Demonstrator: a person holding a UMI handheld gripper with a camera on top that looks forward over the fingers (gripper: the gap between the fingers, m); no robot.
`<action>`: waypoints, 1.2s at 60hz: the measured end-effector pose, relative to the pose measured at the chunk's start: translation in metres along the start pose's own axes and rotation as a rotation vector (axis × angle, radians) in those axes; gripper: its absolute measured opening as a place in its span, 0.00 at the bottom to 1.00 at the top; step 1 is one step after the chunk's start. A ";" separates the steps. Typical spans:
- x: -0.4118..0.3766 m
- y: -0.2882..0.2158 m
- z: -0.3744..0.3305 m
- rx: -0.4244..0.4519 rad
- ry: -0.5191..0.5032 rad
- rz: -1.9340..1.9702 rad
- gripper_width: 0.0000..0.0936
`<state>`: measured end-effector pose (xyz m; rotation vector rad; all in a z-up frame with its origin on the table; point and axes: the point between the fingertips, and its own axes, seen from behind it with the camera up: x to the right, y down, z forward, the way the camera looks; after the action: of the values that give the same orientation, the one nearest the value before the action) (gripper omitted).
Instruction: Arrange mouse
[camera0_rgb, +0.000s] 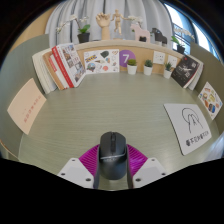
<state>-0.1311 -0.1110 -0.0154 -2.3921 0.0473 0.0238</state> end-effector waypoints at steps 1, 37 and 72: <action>0.000 0.000 0.000 -0.003 -0.001 -0.011 0.41; 0.130 -0.195 -0.108 0.266 0.032 -0.089 0.32; 0.324 -0.071 0.012 -0.067 0.096 -0.019 0.32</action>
<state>0.1958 -0.0595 0.0142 -2.4597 0.0700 -0.1005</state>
